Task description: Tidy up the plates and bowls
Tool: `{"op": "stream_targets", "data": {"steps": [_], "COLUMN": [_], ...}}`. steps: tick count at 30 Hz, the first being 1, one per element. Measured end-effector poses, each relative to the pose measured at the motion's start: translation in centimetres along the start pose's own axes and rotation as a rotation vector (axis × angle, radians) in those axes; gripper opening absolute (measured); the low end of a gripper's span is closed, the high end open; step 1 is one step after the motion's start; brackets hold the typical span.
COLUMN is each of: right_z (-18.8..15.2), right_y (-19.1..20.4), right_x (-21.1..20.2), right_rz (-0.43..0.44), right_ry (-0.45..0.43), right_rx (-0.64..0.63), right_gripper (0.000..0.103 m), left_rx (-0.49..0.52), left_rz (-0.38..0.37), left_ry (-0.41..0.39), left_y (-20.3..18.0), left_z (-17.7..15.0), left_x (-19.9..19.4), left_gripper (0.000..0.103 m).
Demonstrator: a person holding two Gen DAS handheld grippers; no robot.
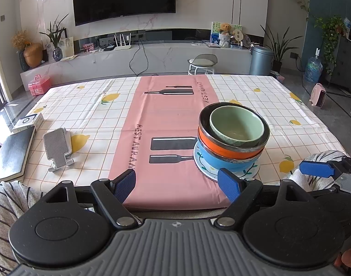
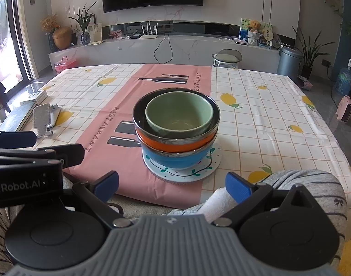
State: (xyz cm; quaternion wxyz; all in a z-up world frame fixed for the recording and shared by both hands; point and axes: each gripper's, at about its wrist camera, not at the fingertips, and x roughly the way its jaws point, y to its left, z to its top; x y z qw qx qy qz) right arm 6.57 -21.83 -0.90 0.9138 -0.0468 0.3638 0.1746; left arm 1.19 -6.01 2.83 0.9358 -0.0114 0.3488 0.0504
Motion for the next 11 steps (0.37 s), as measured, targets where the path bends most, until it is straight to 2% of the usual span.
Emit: {"op": "stream_targets", "data": {"steps": [11], "right_z": [-0.08], "right_y": [0.25], "right_x": [-0.21], "right_rz": [0.009], "right_ry": [-0.003], "right_rx": [-0.007], "right_gripper": [0.097], "left_rx": [-0.003], "left_rz": [-0.004], "left_ry": [-0.001], "left_y": [0.31], "left_z": [-0.08], "left_x": [-0.08], "left_gripper": [0.095]}}
